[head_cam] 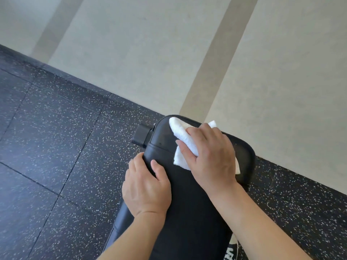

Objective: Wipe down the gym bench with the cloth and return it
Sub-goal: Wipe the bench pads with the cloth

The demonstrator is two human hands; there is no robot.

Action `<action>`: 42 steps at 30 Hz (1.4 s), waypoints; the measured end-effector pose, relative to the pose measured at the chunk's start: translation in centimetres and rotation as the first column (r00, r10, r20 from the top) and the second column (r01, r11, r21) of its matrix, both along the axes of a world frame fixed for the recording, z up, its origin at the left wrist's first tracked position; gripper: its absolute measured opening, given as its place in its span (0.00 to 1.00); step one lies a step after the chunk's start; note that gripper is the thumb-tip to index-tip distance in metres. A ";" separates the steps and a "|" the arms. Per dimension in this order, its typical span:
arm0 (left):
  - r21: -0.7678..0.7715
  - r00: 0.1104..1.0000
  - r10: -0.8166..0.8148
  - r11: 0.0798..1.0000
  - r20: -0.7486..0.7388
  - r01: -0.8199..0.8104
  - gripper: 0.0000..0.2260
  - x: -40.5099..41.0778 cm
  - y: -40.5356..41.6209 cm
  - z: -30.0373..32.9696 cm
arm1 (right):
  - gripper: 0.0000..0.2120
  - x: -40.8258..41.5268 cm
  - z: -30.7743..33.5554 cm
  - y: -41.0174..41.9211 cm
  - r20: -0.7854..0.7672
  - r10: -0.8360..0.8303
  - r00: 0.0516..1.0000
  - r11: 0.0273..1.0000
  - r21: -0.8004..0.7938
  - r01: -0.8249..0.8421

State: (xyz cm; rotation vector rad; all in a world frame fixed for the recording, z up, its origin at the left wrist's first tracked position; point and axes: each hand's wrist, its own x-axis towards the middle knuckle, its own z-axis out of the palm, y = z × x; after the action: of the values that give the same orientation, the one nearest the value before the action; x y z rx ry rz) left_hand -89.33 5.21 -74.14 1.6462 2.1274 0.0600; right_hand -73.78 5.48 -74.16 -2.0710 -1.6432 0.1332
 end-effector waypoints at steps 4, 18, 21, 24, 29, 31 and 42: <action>0.005 1.000 -0.012 1.000 -0.002 0.012 0.27 -0.1 0.2 -0.3 | 0.11 -3.1 -0.2 4.3 0.004 0.054 0.999 0.999 0.004 -0.054; 0.037 1.000 -0.005 0.999 -0.002 0.005 0.27 -0.2 0.1 -0.5 | 0.11 5.6 0.8 -4.9 -0.013 0.091 0.996 0.991 -0.102 -0.092; 0.032 1.000 -0.009 0.999 0.006 0.009 0.27 -0.1 0.1 -0.3 | 0.10 1.9 0.6 -1.0 -0.039 0.080 0.996 0.996 -0.046 -0.082; 0.040 1.000 -0.007 0.999 -0.006 0.007 0.24 -0.2 0.1 -0.4 | 0.08 -4.0 -0.2 5.3 -0.053 0.157 0.986 0.987 -0.014 -0.158; 0.058 1.000 0.006 0.998 -0.028 -0.004 0.18 -0.4 0.0 -0.7 | 0.09 -8.1 -1.2 10.3 0.059 0.283 0.957 0.959 -0.043 -0.281; 0.058 0.999 -0.009 0.998 -0.036 0.011 0.23 -0.2 -0.1 -0.6 | 0.06 -5.8 -0.9 7.9 -0.002 0.348 0.938 0.937 0.021 -0.347; 0.020 1.000 -0.006 1.000 0.008 0.006 0.28 -0.2 0.0 -0.3 | 0.10 8.6 0.7 -3.8 0.027 0.239 0.971 0.970 -0.047 -0.238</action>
State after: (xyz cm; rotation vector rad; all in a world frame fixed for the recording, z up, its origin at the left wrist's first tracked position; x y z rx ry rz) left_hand -89.52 5.23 -74.42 1.6613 2.1225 0.0864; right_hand -65.13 1.73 -73.47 -1.9079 -1.9218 0.2176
